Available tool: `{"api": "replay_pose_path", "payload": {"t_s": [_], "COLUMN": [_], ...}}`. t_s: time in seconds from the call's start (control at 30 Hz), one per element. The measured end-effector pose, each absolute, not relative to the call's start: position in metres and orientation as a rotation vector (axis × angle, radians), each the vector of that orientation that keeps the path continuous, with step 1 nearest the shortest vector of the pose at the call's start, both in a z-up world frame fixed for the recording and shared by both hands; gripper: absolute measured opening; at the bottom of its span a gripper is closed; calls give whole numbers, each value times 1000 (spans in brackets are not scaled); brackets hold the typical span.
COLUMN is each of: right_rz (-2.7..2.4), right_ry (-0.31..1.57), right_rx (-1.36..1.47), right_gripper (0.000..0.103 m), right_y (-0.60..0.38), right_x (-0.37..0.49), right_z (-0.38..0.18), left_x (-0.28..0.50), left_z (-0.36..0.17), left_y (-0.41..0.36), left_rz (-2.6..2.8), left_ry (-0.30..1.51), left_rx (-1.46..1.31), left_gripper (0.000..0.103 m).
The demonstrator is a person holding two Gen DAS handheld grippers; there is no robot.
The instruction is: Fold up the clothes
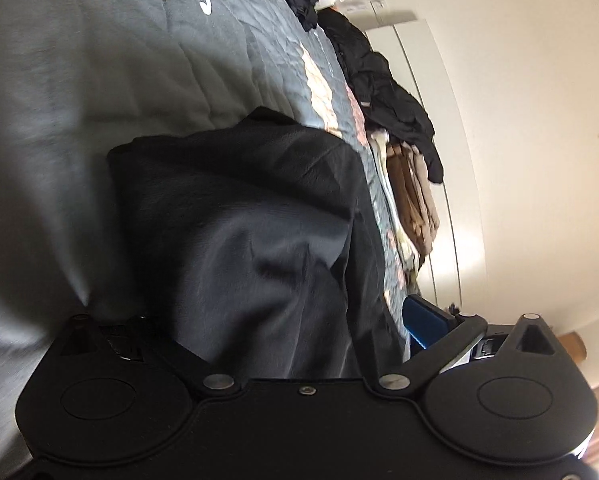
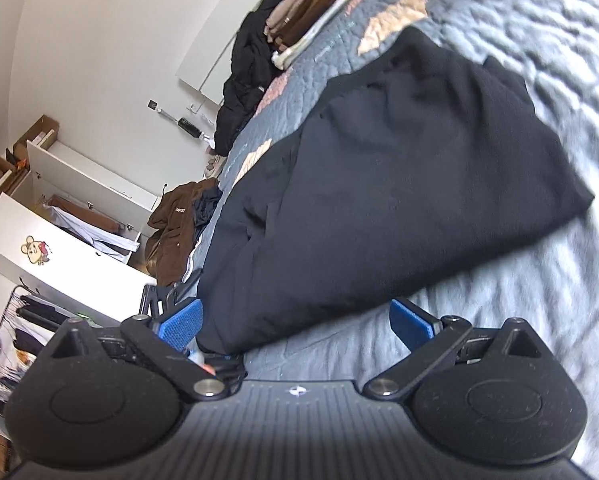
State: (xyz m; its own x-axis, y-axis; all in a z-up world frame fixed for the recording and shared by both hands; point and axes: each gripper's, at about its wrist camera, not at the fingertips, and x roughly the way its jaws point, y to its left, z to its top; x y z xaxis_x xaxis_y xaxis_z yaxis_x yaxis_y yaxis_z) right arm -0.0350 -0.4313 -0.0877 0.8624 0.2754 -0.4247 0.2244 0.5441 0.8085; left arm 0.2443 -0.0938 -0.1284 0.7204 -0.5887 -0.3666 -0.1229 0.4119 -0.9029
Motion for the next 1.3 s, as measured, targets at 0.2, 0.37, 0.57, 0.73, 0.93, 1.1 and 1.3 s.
{"api": "replay_pose_path", "payload": {"t_s": [0.2, 0.37, 0.57, 0.73, 0.93, 1.1, 1.3], "right_rz": [27, -5, -22, -40, -79, -117, -203], "right_ry": [556, 534, 449, 320, 244, 226, 203], "right_rx": [1093, 1162, 1343, 1489, 1465, 1436, 1430], "right_gripper": [100, 100, 100, 100, 101, 103, 103], "right_y": [-429, -432, -440, -445, -447, -456, -474], "right_x": [-35, -39, -47, -49, -39, -26, -5], "right_z": [-101, -111, -138, -168, -177, -178, -176], "left_x": [244, 241, 237, 236, 237, 238, 239], "left_z": [-127, -138, -142, -145, -149, -150, -151], "left_y": [-101, -96, -98, -97, -98, -100, -100], "left_rz": [-295, -297, -296, -304, -309, -311, -309], "left_ry": [737, 746, 745, 743, 731, 726, 726], "left_rx": [-1023, -986, -970, -984, -992, -996, -995], "left_gripper": [37, 22, 23, 23, 25, 25, 25]}}
